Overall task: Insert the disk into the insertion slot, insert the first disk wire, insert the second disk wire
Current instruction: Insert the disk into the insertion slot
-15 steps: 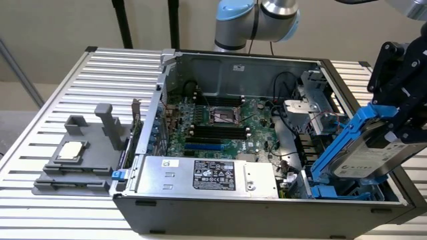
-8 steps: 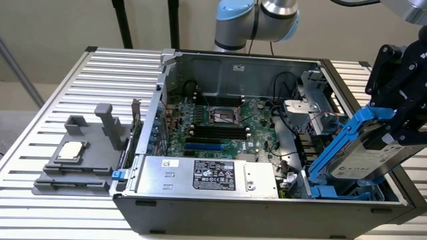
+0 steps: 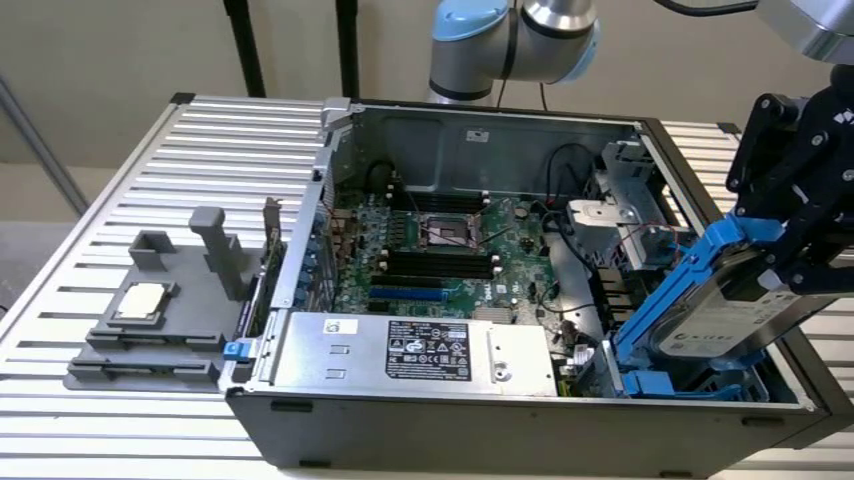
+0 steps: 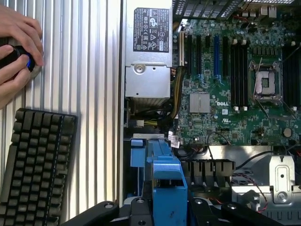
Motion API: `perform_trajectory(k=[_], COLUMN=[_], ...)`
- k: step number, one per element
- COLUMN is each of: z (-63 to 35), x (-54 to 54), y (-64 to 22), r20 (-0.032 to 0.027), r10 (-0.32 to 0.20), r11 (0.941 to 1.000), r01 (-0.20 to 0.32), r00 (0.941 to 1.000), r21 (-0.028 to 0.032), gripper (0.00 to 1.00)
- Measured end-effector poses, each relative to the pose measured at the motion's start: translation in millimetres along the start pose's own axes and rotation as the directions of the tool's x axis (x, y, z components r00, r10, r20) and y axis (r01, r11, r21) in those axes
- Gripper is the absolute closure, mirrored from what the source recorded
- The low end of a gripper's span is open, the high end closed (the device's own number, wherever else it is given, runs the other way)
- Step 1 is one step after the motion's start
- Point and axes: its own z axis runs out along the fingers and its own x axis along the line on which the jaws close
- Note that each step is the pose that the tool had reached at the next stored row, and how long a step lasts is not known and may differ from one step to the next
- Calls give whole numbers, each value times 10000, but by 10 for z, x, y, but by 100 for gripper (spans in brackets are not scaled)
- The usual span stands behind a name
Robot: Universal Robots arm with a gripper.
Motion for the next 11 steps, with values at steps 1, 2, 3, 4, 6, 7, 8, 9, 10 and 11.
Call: perform_trajectory(k=[1, 2, 3, 4, 6, 7, 8, 9, 10, 11], z=[1, 3, 4, 4, 12, 19, 26, 33, 39, 46], x=[6, 15, 26, 37, 52, 54, 55, 56, 57, 59], y=[0, -1, -1, -1, -2, -2, -3, -4, -3, -3], r20=[30, 50, 65, 70, 88, 120, 164, 210, 258, 304], r10=[-17, -28, -39, -49, -70, -87, -109, -131, -150, -169], r11=[10000, 10000, 10000, 10000, 10000, 10000, 9999, 9999, 9999, 9999], r01=[17, 28, 39, 49, 70, 87, 109, 131, 150, 168], r00=[10000, 10000, 10000, 10000, 9999, 9999, 9998, 9997, 9996, 9994], r21=[-1, -2, -4, -4, -2, 3, 9, 16, 24, 36], gripper=[68, 68, 68, 68, 68, 68, 68, 68, 68, 68])
